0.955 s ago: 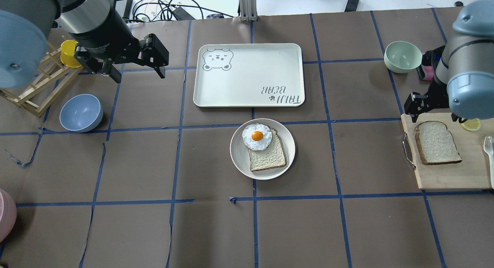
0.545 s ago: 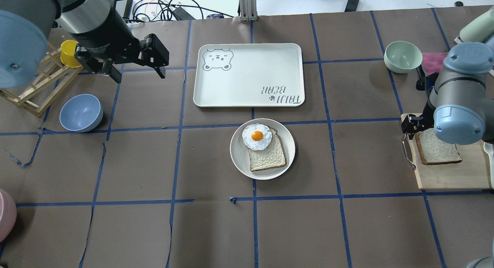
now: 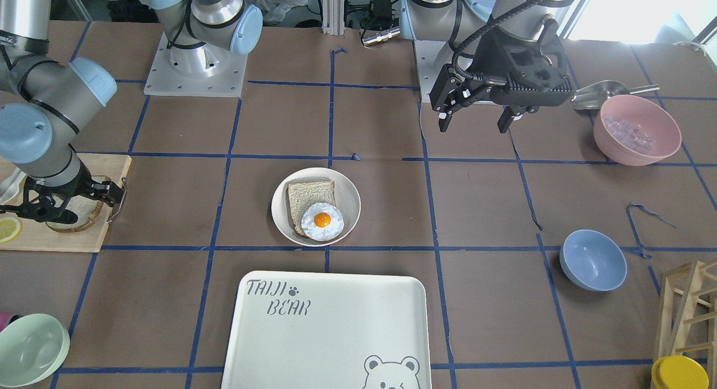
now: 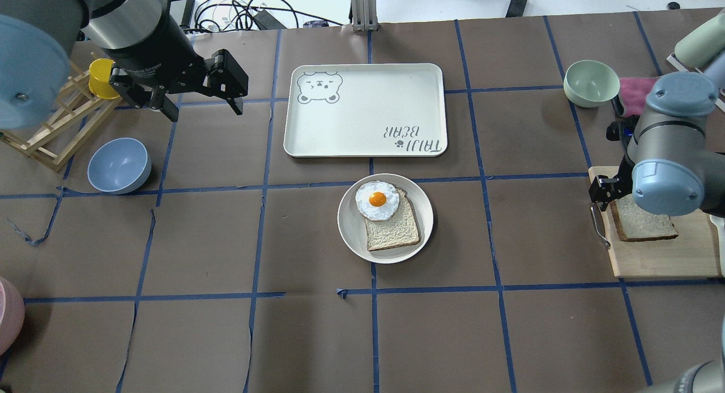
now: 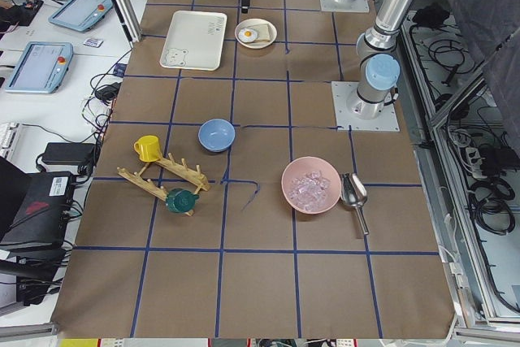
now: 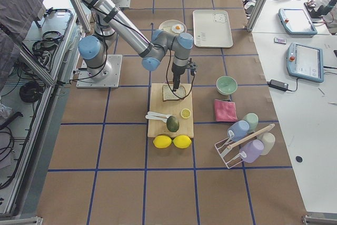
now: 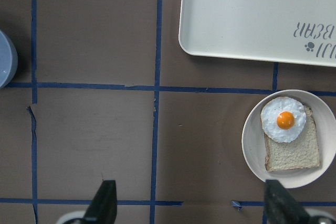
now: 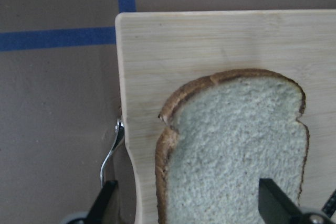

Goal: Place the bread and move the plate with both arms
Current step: 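Grasp the bread slice edge with the right gripper and lift it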

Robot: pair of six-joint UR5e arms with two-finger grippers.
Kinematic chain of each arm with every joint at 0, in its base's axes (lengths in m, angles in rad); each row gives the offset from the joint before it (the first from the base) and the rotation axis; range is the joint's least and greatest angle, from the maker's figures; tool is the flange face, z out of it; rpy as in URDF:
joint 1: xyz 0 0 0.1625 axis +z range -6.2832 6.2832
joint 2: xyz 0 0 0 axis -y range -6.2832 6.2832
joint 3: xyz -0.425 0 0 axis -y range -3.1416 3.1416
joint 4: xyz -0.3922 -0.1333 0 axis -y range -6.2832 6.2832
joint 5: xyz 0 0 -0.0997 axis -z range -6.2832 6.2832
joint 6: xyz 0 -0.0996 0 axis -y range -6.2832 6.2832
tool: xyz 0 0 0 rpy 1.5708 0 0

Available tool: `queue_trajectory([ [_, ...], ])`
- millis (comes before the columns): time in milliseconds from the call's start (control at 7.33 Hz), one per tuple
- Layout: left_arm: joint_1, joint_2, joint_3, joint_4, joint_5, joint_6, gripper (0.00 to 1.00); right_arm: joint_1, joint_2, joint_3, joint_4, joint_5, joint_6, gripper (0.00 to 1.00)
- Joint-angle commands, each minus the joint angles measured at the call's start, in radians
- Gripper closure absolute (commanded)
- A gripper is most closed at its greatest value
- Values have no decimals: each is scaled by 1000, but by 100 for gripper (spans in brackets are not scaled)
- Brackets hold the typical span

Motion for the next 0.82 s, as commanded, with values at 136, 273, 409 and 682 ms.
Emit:
queue_trajectory([
  [136, 0, 0, 0, 0, 0, 0, 0, -15, 4, 2, 5, 7, -4, 16],
  [273, 0, 0, 0, 0, 0, 0, 0, -15, 14, 2, 7, 7, -4, 17],
  [409, 0, 0, 0, 0, 0, 0, 0, -15, 22, 0, 2, 9, -4, 17],
  [682, 1, 0, 0, 0, 0, 0, 0, -23, 19, 0, 7, 1, -19, 30],
])
